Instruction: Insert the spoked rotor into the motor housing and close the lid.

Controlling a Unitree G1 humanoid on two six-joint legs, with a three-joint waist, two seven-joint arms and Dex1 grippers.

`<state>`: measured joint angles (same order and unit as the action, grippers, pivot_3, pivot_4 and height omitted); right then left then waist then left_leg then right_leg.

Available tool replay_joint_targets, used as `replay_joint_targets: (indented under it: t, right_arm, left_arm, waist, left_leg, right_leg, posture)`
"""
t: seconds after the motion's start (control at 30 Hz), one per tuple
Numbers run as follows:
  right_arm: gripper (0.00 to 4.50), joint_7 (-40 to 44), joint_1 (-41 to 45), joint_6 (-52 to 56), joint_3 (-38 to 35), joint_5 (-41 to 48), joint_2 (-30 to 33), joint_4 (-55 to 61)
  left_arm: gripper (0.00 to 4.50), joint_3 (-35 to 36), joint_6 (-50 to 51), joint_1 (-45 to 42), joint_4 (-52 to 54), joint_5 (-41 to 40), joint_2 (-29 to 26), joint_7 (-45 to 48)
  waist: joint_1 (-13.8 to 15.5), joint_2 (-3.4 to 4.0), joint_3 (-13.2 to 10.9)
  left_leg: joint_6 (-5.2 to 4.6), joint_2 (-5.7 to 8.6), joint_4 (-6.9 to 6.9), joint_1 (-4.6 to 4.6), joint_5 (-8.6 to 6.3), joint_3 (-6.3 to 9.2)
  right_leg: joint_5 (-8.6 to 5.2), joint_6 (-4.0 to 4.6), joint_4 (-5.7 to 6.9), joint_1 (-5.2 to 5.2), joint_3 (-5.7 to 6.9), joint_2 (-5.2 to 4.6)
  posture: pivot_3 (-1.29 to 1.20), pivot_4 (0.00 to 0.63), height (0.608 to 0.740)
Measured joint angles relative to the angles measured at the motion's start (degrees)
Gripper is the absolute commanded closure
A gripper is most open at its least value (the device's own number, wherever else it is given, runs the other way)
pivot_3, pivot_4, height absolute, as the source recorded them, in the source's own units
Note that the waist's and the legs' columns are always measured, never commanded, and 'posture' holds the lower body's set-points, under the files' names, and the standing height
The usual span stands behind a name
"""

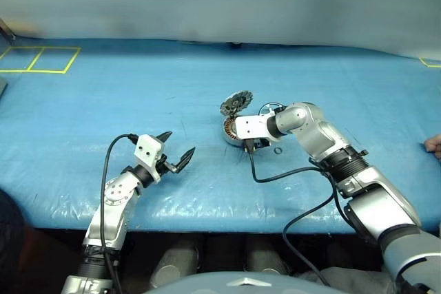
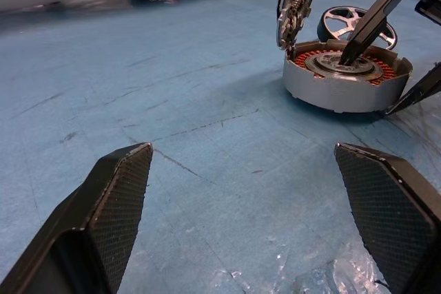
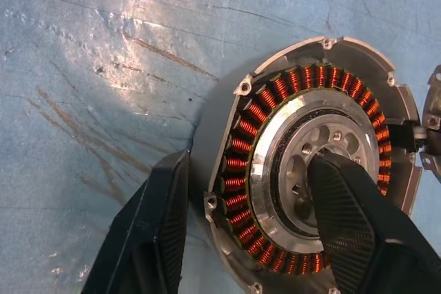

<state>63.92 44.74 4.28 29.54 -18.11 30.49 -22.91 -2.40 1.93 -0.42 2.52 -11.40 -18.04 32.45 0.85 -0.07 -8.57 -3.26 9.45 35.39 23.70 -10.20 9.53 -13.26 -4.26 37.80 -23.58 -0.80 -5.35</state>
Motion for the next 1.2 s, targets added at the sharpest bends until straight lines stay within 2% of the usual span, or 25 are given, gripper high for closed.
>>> replay_joint_targets:
  t: [0.23, 0.7, 1.07, 1.1, 1.2]
  right_arm:
    - [2.26, -1.7, -5.8, 4.6, -1.2, -1.6, 0.6, 10.6]
    - [2.26, -10.0, -22.5, 26.6, 1.1, -6.4, -8.5, 38.0]
    - [2.26, -14.4, -23.0, 32.8, 4.5, -7.6, -12.3, 39.9]
    - [1.51, -14.7, -22.8, 33.1, 4.7, -7.6, -12.4, 39.8]
    - [0.6, -15.5, -22.7, 33.9, 4.7, -7.0, -13.2, 39.3]
  left_arm:
    - [0.0, 0.1, 0.0, 0.1, 0.3, 0.0, -0.2, 0.0]
    - [0.0, 1.0, 0.1, 1.4, 1.0, 0.1, -2.5, -0.1]
    - [0.0, 1.3, 0.3, 2.2, 2.6, 0.1, -4.3, 0.4]
    - [0.0, 1.3, 0.3, 2.4, 2.6, 0.1, -4.6, 0.4]
    - [0.0, 1.5, 0.3, 2.6, 2.6, 0.1, -4.7, 0.5]
  waist:
    - [0.1, -0.01, 0.0]
    - [-0.6, -0.01, 0.0]
    - [-0.7, -0.01, 0.0]
    - [-0.7, -0.01, 0.0]
    - [-0.6, 0.0, 0.0]
  left_leg:
    - [0.02, 0.0, -0.1, 0.07, -0.06, 0.02]
    - [0.16, -0.09, -0.11, 0.04, -0.15, 0.08]
    - [0.18, -0.09, -0.11, 0.03, -0.14, 0.08]
    - [0.18, -0.09, -0.11, 0.03, -0.14, 0.08]
    - [0.18, -0.08, -0.11, 0.04, -0.14, 0.08]
  right_leg:
    - [-0.04, 0.08, -0.02, -0.13, -0.01, -0.01]
    - [-0.11, 0.16, 0.05, -0.17, -0.03, 0.11]
    - [-0.12, 0.15, 0.05, -0.15, 0.02, 0.12]
    - [-0.12, 0.15, 0.04, -0.15, 0.02, 0.12]
    - [-0.11, 0.15, 0.04, -0.16, 0.02, 0.11]
  posture:
    - [0.0, 0.15, 0.74]
    - [0.0, 0.15, 0.74]
    - [0.0, 0.15, 0.74]
    - [0.0, 0.15, 0.74]
    - [0.0, 0.15, 0.74]
